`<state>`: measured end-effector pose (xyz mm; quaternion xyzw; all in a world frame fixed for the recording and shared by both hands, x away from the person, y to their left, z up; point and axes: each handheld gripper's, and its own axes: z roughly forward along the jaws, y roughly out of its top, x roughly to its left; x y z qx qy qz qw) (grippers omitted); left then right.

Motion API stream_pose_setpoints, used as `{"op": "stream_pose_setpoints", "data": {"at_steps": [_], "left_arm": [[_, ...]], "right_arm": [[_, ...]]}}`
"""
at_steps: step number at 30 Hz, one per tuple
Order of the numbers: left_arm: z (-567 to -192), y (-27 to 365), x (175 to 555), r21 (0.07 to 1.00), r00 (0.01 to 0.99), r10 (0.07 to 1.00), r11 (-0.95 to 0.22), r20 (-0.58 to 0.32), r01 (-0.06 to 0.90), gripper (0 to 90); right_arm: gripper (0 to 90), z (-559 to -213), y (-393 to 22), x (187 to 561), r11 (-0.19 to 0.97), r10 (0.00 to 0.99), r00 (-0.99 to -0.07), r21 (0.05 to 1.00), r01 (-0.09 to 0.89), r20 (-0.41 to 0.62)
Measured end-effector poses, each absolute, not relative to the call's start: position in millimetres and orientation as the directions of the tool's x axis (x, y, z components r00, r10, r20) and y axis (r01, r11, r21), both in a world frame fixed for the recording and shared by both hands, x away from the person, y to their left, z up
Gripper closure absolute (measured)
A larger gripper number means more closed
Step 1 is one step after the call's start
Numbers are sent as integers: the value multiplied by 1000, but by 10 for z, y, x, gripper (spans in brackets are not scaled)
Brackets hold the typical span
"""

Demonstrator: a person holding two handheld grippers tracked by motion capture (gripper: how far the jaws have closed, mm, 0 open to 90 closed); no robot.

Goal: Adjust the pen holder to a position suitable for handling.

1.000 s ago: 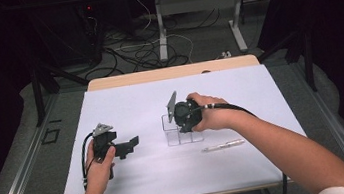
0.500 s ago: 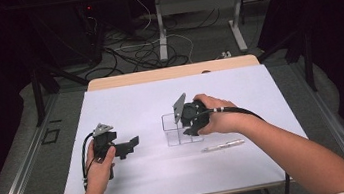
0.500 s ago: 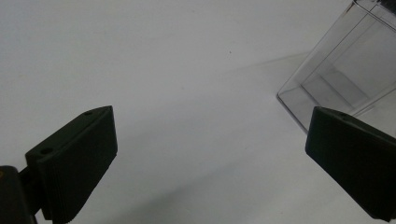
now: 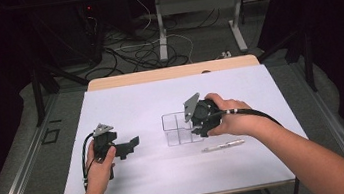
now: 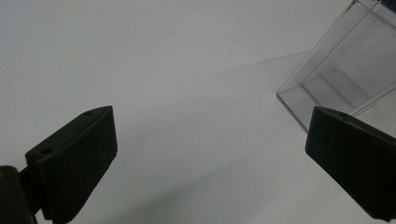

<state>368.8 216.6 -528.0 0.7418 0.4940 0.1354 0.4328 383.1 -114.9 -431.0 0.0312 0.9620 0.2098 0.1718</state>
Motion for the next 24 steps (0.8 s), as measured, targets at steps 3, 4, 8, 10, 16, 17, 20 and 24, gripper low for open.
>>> {"op": "stream_pose_setpoints", "data": {"at_steps": [3,4,8,10,16,17,20,24], "left_arm": [[-5279,2166,3687,776,474,851,-136,-227,616,25],[-5279,2167,3686,776,473,851,-135,-227,616,24],[-5280,2165,3686,776,473,851,-136,-226,616,24],[-5280,2164,3686,777,476,850,-138,-226,615,24],[-5281,2163,3688,777,477,850,-140,-223,614,24],[-5280,2162,3687,777,477,850,-141,-223,614,24],[-5281,2163,3687,777,478,850,-142,-223,614,24],[-5280,2165,3685,776,476,852,-144,-219,614,24]], "right_arm": [[377,-4307,-1212,3776,907,159,-932,420,8,-325],[344,-4306,-1233,3752,903,175,-932,428,23,-317],[216,-4281,-1325,3688,883,222,-918,467,46,-330],[174,-4280,-1378,3658,872,242,-907,487,48,-345],[134,-4361,-1507,3615,878,245,-908,475,59,-340],[134,-4361,-1507,3615,878,245,-908,475,59,-340],[128,-4413,-1535,3585,880,257,-907,469,78,-333],[85,-4510,-1568,3558,897,252,-902,435,83,-349]]}}
